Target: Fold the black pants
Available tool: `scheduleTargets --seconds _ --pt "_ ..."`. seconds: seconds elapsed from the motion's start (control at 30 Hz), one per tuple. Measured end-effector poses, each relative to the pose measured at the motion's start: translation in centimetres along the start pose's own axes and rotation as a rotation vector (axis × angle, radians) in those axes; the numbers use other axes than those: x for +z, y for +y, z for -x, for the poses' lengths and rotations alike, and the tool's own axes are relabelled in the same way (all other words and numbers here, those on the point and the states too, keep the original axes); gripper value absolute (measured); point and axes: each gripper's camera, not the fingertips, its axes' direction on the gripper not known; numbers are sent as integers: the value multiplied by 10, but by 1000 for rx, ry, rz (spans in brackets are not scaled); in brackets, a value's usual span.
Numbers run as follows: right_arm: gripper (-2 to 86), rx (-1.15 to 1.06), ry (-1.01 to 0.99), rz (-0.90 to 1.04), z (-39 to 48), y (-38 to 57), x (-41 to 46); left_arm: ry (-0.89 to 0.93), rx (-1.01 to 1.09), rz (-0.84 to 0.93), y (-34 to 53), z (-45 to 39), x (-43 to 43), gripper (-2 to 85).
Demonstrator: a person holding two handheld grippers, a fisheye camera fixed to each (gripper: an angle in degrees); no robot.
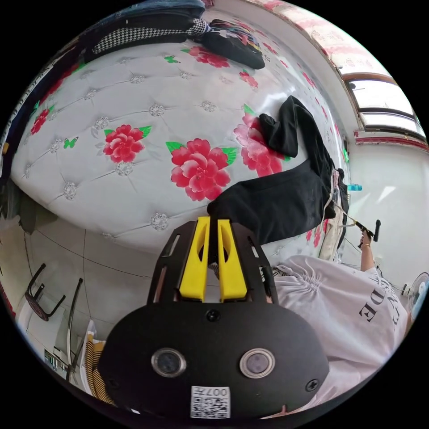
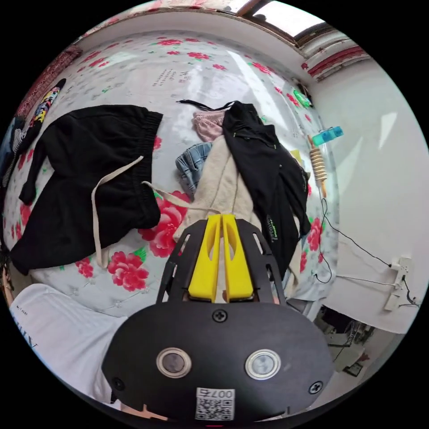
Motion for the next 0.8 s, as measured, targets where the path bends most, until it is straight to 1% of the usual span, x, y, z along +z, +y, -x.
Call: scheduleTargets --seconds 0.03,0.07,0.13,0.23,0.3,0.4,0.53,0.67,0.73,0.77,0.8 --pt "4 -4 -63 -3 0 3 2 -13 -7 -13 -3 3 4 26" --pt "8 -29 -188 -18 8 10 4 -30 -17 -45 -2 7 2 34" --pt "20 -94 -366 -91 45 24 9 -34 -33 -91 2 17 -5 51" --pt "33 -168 -516 -134 100 39 21 0 -48 -162 18 38 -27 85" --pt "43 -253 -633 -119 162 53 37 -5 -65 -214 34 52 -41 98" --pt "55 -349 -694 -64 235 73 55 14 -108 -304 67 73 -51 103" --pt "66 -442 -775 -15 290 97 57 57 -194 -339 107 100 -17 115" --pt "72 -538 -689 -9 302 111 49 186 -291 -352 110 127 32 139" --pt "74 -543 -673 14 296 116 49 207 -318 -373 97 135 40 138" --pt "74 -539 -673 15 294 117 49 196 -347 -352 85 140 43 132" --pt "75 -527 -668 10 288 121 49 167 -364 -336 79 143 42 108"
